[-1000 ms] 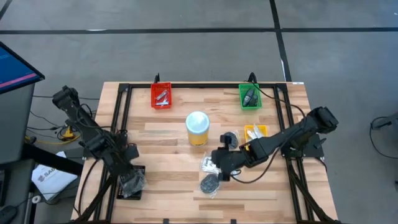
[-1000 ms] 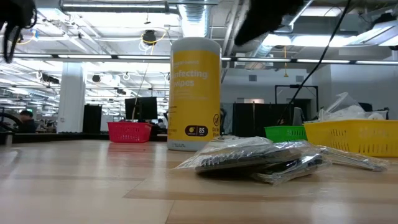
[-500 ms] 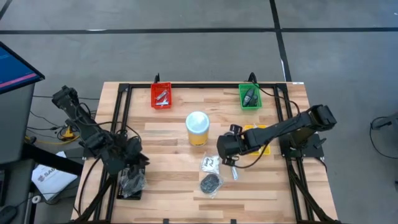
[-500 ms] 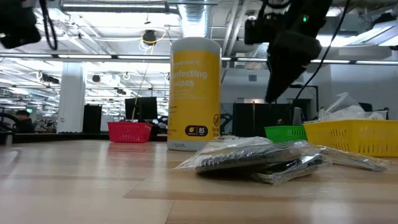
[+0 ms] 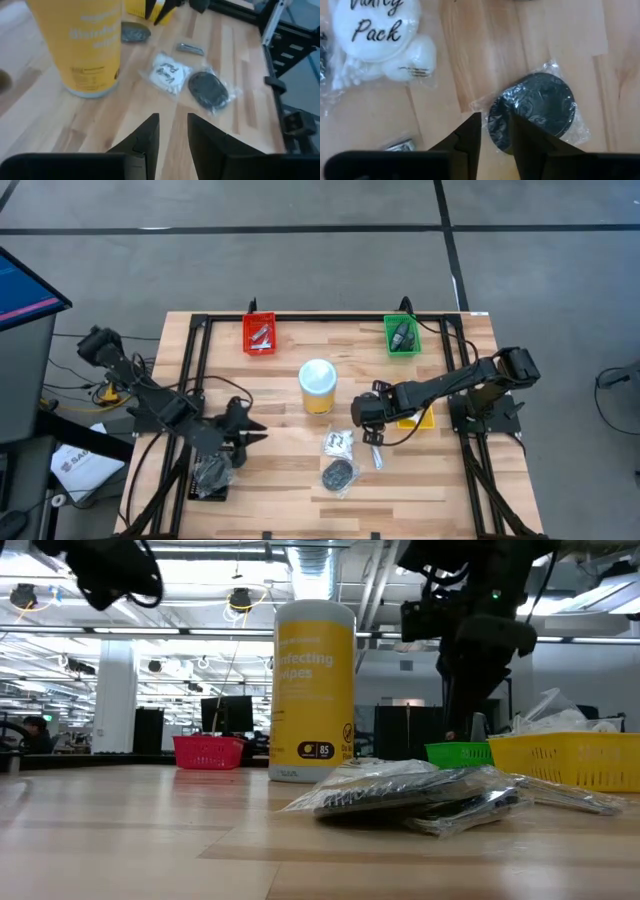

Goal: Pick & Place Travel size toiletries
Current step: Put the black hairbrush into the black bin

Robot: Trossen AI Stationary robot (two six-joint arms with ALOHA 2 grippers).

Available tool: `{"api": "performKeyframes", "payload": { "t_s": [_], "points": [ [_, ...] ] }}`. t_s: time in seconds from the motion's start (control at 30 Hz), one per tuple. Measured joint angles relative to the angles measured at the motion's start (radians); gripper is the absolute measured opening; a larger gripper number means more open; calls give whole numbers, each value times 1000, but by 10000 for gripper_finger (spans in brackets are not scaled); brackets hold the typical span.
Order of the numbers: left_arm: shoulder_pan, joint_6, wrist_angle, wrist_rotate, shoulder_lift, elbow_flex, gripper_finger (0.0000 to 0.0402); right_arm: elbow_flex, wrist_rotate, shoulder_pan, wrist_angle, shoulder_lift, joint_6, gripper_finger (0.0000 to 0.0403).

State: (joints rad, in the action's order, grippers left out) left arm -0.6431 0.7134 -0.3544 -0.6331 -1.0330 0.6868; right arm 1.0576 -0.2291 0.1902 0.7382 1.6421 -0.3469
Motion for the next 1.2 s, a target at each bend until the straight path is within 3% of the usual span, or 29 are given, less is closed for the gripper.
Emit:
{"api": "performKeyframes", "payload": {
  "t_s": [0.3, 0.5, 0.87, 1.07, 1.2],
  "points": [
    [64, -81, 133, 0, -111, 0, 92, 0, -3, -21, 10, 0, 33, 165],
    [62, -82, 198, 1, -158, 0, 92, 0, -6, -31, 11, 34, 42, 188],
    [61, -111, 254, 1, -173, 0, 92, 18, -6, -31, 25, 203, 92, 183],
    [61, -134, 275, 1, -173, 0, 92, 19, -10, -31, 30, 234, 95, 185],
    [61, -134, 277, 1, -173, 0, 92, 19, -12, -31, 30, 237, 93, 163]
  ]
}}
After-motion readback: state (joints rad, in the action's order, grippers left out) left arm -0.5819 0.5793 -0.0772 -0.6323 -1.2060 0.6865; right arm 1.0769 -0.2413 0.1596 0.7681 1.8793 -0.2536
